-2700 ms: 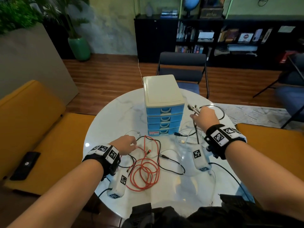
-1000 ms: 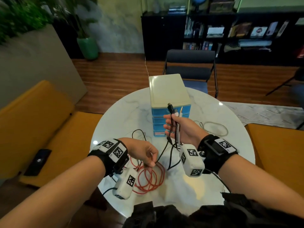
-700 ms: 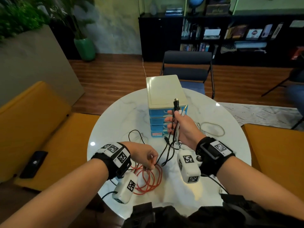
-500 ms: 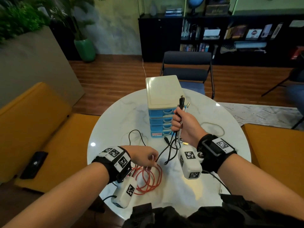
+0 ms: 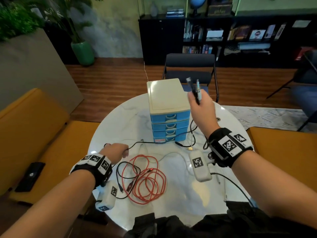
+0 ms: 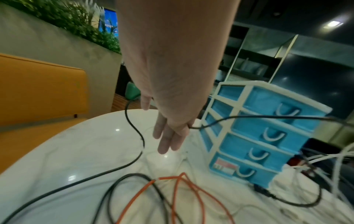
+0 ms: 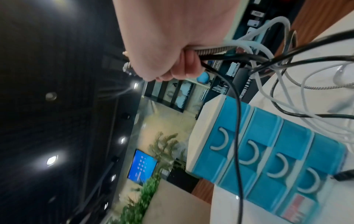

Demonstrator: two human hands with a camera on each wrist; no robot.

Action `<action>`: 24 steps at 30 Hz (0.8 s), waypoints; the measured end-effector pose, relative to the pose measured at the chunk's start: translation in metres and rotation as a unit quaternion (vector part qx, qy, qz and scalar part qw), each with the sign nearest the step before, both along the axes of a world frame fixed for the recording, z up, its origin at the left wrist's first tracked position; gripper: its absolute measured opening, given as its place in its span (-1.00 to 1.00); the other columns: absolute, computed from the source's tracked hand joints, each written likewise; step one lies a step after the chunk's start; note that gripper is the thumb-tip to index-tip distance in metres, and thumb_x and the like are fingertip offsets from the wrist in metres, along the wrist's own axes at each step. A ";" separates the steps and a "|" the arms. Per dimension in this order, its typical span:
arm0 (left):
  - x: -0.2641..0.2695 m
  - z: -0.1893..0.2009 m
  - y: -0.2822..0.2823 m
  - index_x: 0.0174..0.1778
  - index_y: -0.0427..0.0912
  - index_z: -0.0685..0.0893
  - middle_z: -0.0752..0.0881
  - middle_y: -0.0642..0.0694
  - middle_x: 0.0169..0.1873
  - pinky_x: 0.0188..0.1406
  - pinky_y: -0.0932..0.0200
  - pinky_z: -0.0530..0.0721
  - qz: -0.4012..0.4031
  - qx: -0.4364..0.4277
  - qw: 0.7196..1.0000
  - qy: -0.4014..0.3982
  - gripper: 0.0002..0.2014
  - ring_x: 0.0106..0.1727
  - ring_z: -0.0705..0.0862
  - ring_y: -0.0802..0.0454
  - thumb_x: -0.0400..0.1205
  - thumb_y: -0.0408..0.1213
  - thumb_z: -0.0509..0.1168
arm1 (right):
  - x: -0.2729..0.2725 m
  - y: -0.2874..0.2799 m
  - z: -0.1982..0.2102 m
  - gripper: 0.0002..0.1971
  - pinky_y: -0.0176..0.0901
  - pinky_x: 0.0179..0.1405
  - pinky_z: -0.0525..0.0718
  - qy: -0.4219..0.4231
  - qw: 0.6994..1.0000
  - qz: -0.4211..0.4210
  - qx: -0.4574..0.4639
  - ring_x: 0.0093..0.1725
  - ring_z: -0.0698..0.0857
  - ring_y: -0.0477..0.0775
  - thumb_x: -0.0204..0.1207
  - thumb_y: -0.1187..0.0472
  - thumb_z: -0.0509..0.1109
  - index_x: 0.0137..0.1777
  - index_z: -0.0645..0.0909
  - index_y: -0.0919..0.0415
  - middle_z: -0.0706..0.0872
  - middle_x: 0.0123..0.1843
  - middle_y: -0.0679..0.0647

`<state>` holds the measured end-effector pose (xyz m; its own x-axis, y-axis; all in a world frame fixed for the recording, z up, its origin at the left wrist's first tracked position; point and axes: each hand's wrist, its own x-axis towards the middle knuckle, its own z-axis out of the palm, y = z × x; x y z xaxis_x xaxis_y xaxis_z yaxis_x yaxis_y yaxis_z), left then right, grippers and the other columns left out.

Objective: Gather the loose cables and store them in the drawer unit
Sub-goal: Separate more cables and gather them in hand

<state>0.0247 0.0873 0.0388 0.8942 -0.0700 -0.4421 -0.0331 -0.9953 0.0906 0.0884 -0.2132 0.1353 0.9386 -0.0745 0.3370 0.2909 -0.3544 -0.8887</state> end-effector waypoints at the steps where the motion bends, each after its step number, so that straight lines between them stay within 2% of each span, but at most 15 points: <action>1: 0.005 0.006 -0.005 -0.07 0.04 0.60 0.73 0.13 -0.07 0.05 0.15 0.52 0.001 -0.016 0.999 -0.031 -0.75 0.07 0.66 0.01 0.65 -0.38 0.07 | -0.005 0.006 -0.001 -0.80 -0.49 -0.49 0.40 0.016 0.999 0.034 -0.028 -0.40 0.45 -0.21 0.69 0.05 0.28 -0.17 0.48 0.04 0.51 -0.32 -0.12; 3: 0.015 0.021 -0.022 -0.13 0.08 0.63 0.76 0.17 -0.20 -0.03 0.06 0.67 0.009 -0.086 0.994 -0.071 -0.79 -0.09 0.72 0.06 0.69 -0.25 0.12 | -0.015 0.020 -0.008 -0.87 -0.47 -0.46 0.47 0.072 0.988 0.118 -0.071 -0.35 0.55 -0.17 0.64 0.04 0.36 -0.12 0.54 0.02 0.58 -0.27 -0.10; 4: 0.019 0.029 -0.033 -0.12 0.08 0.65 0.77 0.16 -0.24 -0.08 0.02 0.72 0.012 -0.121 0.990 -0.078 -0.80 -0.19 0.74 0.07 0.70 -0.20 0.14 | -0.020 0.027 -0.013 -0.88 -0.38 -0.39 0.52 0.097 0.979 0.155 -0.092 -0.29 0.60 -0.14 0.61 0.03 0.40 -0.07 0.58 0.04 0.63 -0.24 -0.08; 6: 0.024 0.047 -0.057 -0.05 0.02 0.68 0.79 0.12 -0.26 -0.18 0.01 0.77 0.009 -0.179 0.981 -0.081 -0.82 -0.39 0.75 0.11 0.71 -0.18 0.16 | -0.026 0.040 -0.026 -0.81 -0.26 -0.34 0.49 0.118 0.958 0.212 -0.155 -0.24 0.61 -0.12 0.56 -0.03 0.44 -0.02 0.62 0.07 0.65 -0.21 -0.07; 9: 0.026 0.069 -0.081 0.04 0.01 0.68 0.80 0.04 -0.27 -0.29 0.07 0.75 -0.005 -0.255 0.962 -0.095 -0.80 -0.53 0.73 0.08 0.69 -0.27 0.15 | -0.028 0.050 -0.038 -0.80 -0.24 -0.39 0.41 0.145 0.936 0.238 -0.217 -0.30 0.57 -0.12 0.59 -0.03 0.41 -0.20 0.57 0.03 0.62 -0.29 -0.05; 11: 0.026 0.073 -0.087 0.05 0.00 0.67 0.78 -0.01 -0.30 -0.35 0.12 0.70 -0.003 -0.302 0.950 -0.084 -0.81 -0.57 0.69 0.07 0.71 -0.28 0.16 | -0.025 0.049 -0.042 -0.80 -0.24 -0.40 0.43 0.162 0.934 0.236 -0.214 -0.27 0.59 -0.02 0.61 0.02 0.39 -0.21 0.62 0.08 0.64 -0.29 0.02; 12: 0.026 0.072 -0.087 0.03 -0.04 0.66 0.75 -0.03 -0.33 -0.38 0.14 0.67 -0.001 -0.321 0.944 -0.072 -0.83 -0.58 0.66 0.09 0.72 -0.26 0.16 | -0.023 0.046 -0.041 -0.80 -0.25 -0.41 0.43 0.172 0.938 0.228 -0.195 -0.27 0.59 0.01 0.61 0.04 0.39 -0.18 0.65 0.11 0.64 -0.30 0.05; 15: 0.025 0.062 -0.080 -0.07 -0.19 0.63 0.60 -0.03 -0.44 -0.48 0.29 0.54 0.005 -0.343 0.939 -0.034 -0.78 -0.58 0.56 0.12 0.75 -0.22 0.12 | -0.015 0.034 -0.036 -0.79 -0.42 -0.61 0.33 0.184 0.957 0.161 -0.158 -0.44 0.48 -0.06 0.65 0.08 0.33 -0.18 0.62 0.15 0.54 -0.41 -0.02; 17: 0.024 0.053 -0.072 -0.09 -0.22 0.62 0.55 -0.03 -0.47 -0.54 0.39 0.47 0.012 -0.336 0.942 -0.023 -0.76 -0.52 0.53 0.10 0.76 -0.24 0.09 | -0.009 0.024 -0.029 -0.78 -0.39 -0.63 0.31 0.161 0.967 0.117 -0.161 -0.46 0.45 -0.09 0.68 0.09 0.27 -0.17 0.56 0.15 0.51 -0.42 -0.04; 19: 0.022 0.042 -0.061 -0.06 -0.26 0.62 0.54 -0.04 -0.47 -0.56 0.42 0.46 0.025 -0.325 0.945 -0.020 -0.75 -0.48 0.54 0.09 0.77 -0.25 0.08 | -0.001 0.015 -0.024 -0.76 -0.24 -0.52 0.37 0.153 0.978 0.071 -0.123 -0.43 0.47 -0.05 0.70 0.08 0.24 -0.20 0.52 0.12 0.50 -0.41 -0.01; 21: 0.020 0.032 -0.048 -0.04 -0.28 0.62 0.54 -0.03 -0.47 -0.54 0.46 0.47 0.032 -0.296 0.955 -0.007 -0.74 -0.45 0.56 0.12 0.77 -0.26 0.08 | 0.011 0.003 -0.026 -0.74 -0.16 -0.38 0.47 0.168 0.985 0.007 -0.045 -0.39 0.50 0.05 0.68 0.05 0.21 -0.26 0.48 0.07 0.51 -0.38 0.02; 24: 0.013 0.015 -0.023 -0.10 -0.22 0.63 0.59 -0.03 -0.42 -0.50 0.47 0.50 0.037 -0.245 0.969 0.027 -0.76 -0.38 0.57 0.11 0.76 -0.27 0.08 | 0.025 -0.016 -0.024 -0.79 0.02 -0.23 0.50 0.164 0.979 -0.086 0.085 -0.30 0.52 0.12 0.57 0.02 0.20 -0.29 0.43 0.02 0.49 -0.38 0.02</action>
